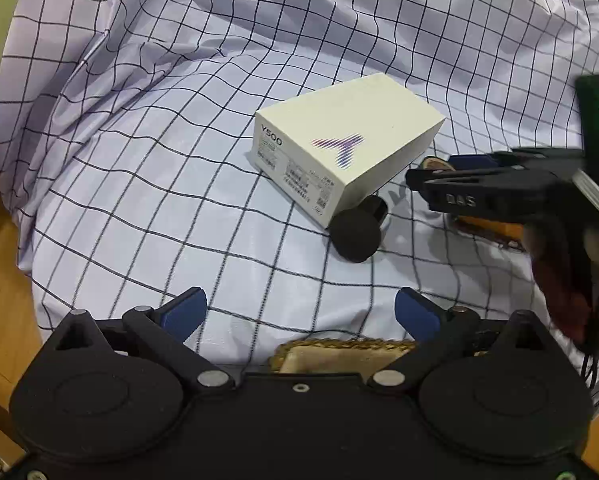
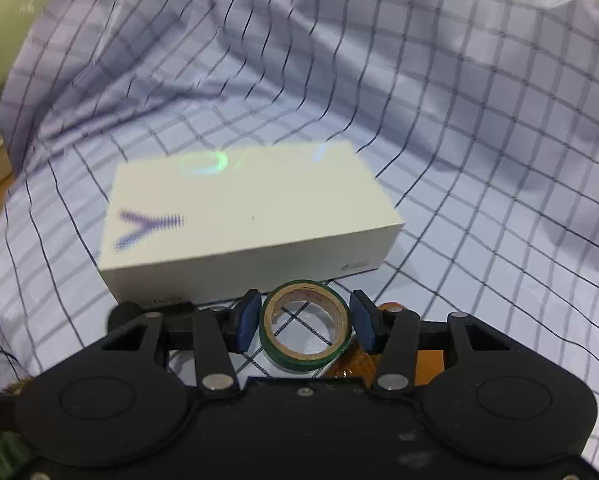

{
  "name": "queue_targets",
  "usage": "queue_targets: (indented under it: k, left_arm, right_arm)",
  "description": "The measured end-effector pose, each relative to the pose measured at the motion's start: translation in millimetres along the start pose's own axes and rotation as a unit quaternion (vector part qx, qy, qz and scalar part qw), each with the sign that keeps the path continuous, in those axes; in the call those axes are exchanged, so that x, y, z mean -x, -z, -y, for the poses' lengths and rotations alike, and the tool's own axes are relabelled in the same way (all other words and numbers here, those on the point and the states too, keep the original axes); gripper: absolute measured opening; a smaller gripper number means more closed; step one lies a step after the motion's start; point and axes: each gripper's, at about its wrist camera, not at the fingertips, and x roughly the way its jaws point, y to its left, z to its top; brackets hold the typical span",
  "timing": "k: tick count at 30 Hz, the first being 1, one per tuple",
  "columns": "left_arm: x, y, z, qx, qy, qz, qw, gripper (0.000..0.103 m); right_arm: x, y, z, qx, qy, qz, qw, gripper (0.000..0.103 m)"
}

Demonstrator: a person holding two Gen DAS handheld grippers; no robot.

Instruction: Organize soft objects

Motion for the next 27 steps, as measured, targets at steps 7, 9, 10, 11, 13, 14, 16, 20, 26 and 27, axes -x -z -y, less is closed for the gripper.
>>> queue_targets:
  k: [7,9,10,11,13,14,16,20,26,27]
  left_arm:
    - [-0.6,-19.3,14.9,0.050,0.008,-0.010,0.9987,0.098]
    - [-3.2,-26.1,18.4,0.082,0.007,-0.013,0.9965,0.098]
    - [-5.1,-29.9,20.2,0.100,0.005,-0.014,0.9949,0.098]
    - [-7.4,-33.7,22.3,0.117,0.004,-0.015,0.9930,0.098]
    - [-12.0,-39.1,25.8,0.144,-0.005,-0.014,0.9894,0.098]
    - [-14.4,-41.2,28.0,0.157,-0.010,-0.013,0.9874,0.098]
    - [-17.6,-44.5,32.6,0.177,-0.022,-0.005,0.9840,0.098]
    - [-26.5,-50.2,39.4,0.201,-0.048,0.005,0.9784,0.098]
    - [-43.7,-55.4,43.8,0.243,-0.063,-0.006,0.9680,0.094]
    - [-46.0,-55.2,44.8,0.247,-0.064,-0.007,0.9668,0.094]
  right_arm:
    - [50.4,18.2,6.9,-0.047,0.055,0.034,0.997,0.048]
    - [62.5,26.1,7.3,-0.061,0.075,0.041,0.994,0.048]
    - [67.4,29.8,6.9,-0.066,0.086,0.045,0.993,0.048]
    - [72.3,34.4,5.6,-0.068,0.099,0.049,0.991,0.048]
    - [80.9,43.4,1.8,-0.072,0.121,0.053,0.989,0.048]
    - [84.4,47.7,1.1,-0.076,0.128,0.054,0.987,0.048]
    - [89.4,54.8,-0.3,-0.083,0.134,0.056,0.986,0.048]
    - [96.7,70.4,0.8,-0.108,0.132,0.053,0.984,0.048]
    - [102.5,86.0,10.8,-0.147,0.135,0.053,0.978,0.048]
    - [103.4,88.3,12.7,-0.154,0.134,0.053,0.978,0.048]
